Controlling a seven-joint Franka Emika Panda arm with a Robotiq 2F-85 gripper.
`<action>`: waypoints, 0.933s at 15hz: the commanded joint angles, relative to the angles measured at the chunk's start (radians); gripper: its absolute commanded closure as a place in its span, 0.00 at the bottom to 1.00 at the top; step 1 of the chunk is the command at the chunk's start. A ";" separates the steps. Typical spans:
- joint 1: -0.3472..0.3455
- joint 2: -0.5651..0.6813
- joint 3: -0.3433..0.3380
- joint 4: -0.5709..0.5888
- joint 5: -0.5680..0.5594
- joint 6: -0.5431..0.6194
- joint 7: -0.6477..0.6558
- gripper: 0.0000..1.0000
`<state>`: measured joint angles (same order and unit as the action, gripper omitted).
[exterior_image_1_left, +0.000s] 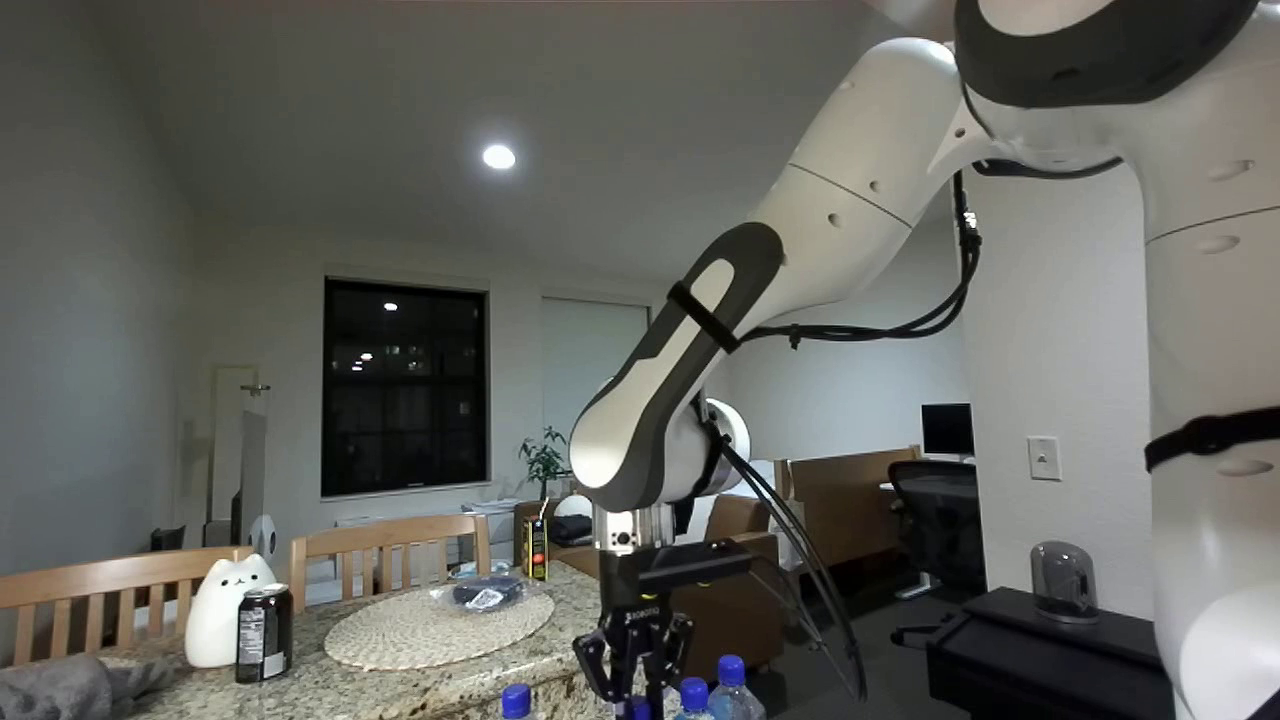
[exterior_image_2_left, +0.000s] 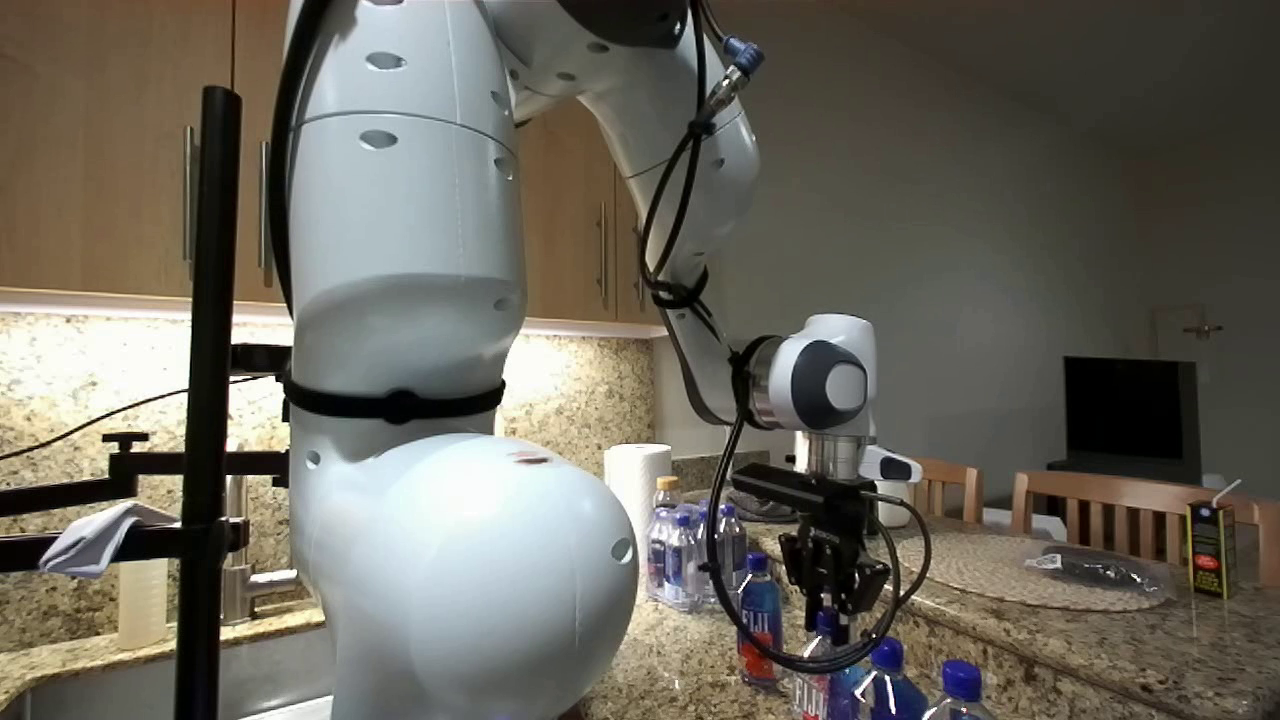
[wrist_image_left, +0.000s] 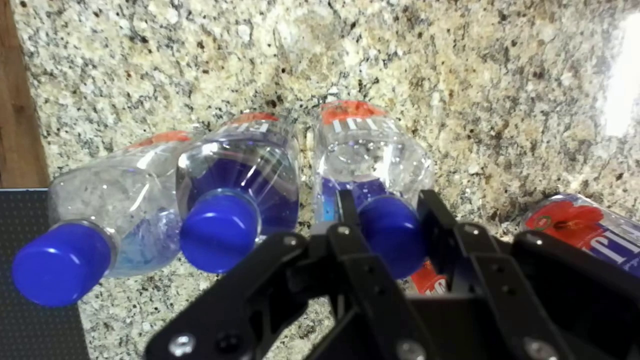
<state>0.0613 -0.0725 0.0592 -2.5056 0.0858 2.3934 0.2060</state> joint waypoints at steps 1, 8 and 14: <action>-0.006 -0.025 -0.004 -0.023 -0.002 0.017 -0.024 0.86; -0.014 -0.030 -0.011 -0.030 -0.022 0.030 -0.018 0.86; -0.013 -0.027 -0.015 -0.030 -0.009 0.028 -0.039 0.86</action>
<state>0.0564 -0.0725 0.0479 -2.5061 0.0756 2.4021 0.2042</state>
